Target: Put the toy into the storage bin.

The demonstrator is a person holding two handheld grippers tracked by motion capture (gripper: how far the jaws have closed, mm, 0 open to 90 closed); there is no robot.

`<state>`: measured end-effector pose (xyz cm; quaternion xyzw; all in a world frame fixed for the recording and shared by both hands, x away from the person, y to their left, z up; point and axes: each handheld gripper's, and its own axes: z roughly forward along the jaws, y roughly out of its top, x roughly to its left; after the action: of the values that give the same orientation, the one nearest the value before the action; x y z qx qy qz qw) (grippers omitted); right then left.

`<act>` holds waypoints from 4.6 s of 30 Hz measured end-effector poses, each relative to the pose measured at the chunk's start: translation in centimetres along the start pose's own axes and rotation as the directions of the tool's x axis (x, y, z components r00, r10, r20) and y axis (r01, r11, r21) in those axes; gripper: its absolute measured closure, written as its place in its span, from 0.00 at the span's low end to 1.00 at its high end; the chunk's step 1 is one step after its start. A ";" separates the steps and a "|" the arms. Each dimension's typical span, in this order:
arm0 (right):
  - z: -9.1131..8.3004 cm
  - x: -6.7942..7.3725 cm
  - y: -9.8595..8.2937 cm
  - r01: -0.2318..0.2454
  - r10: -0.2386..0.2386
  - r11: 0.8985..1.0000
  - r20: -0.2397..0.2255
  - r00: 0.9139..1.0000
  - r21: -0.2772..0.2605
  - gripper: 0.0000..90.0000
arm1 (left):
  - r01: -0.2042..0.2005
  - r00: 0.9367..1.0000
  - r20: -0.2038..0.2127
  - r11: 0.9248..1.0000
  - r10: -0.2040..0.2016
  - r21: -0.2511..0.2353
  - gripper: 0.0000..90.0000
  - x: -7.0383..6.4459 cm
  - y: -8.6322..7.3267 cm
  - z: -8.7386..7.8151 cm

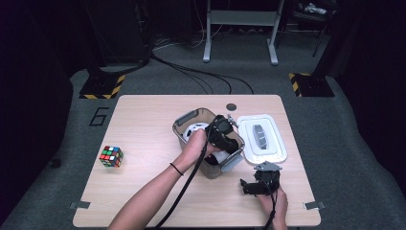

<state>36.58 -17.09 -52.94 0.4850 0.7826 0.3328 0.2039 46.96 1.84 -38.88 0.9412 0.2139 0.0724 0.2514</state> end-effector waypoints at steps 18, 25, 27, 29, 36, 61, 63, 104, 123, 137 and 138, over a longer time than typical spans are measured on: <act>0.0 0.1 0.0 -0.008 0.008 1.000 0.000 1.000 0.001 0.00 | 0.091 0.996 -0.006 0.981 -0.093 -0.173 0.25 1.2 -2.8 -4.3; 0.0 0.0 0.0 0.000 0.000 1.000 -0.001 1.000 0.001 0.00 | 0.117 0.991 -0.034 0.964 -0.128 -0.240 0.13 1.9 -5.6 -7.2; 0.0 0.0 0.0 0.000 0.000 1.000 -0.001 1.000 0.002 0.00 | 0.117 0.991 -0.039 0.960 -0.131 -0.254 0.11 2.3 -6.6 -8.0; 0.0 0.0 0.0 0.001 -0.001 1.000 -0.001 1.000 0.001 0.00 | 0.122 0.988 -0.055 0.956 -0.141 -0.267 0.10 2.6 -7.6 -8.8; 0.0 0.0 0.0 0.000 0.000 1.000 0.000 1.000 0.002 0.00 | 0.190 0.967 -0.099 0.927 -0.233 -0.324 0.06 3.8 -12.2 -11.0; 0.0 0.0 0.0 -0.003 0.003 1.000 0.005 1.000 0.000 0.00 | 0.363 0.812 -0.299 0.835 -0.501 -0.414 0.00 7.0 -27.0 -12.0; 0.0 0.0 0.0 -0.004 0.004 1.000 0.005 1.000 0.000 0.00 | 0.382 0.790 -0.313 0.822 -0.527 -0.422 0.00 7.5 -28.4 -12.1; 0.0 0.1 0.0 -0.005 0.005 1.000 0.007 1.000 0.001 0.00 | 0.555 0.627 -0.365 0.723 -0.688 -0.411 0.38 12.1 -37.6 -8.5; 0.0 0.0 0.0 -0.002 0.002 1.000 0.001 1.000 0.002 0.01 | 0.457 0.717 -0.323 0.766 -0.618 -0.452 0.38 9.8 -32.6 -12.8; 0.0 0.0 0.0 -0.007 0.007 1.000 0.005 1.000 0.001 0.01 | 0.402 0.788 -0.288 0.809 -0.545 -0.429 0.38 8.3 -28.2 -13.8; 0.0 0.0 0.0 -0.007 0.007 1.000 0.005 1.000 0.002 0.01 | 0.398 0.794 -0.284 0.812 -0.538 -0.428 0.38 8.2 -28.0 -13.8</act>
<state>36.57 -17.09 -52.92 0.4885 0.7807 0.3318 0.2042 40.74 33.44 -40.79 0.7633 0.4732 0.2300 0.3748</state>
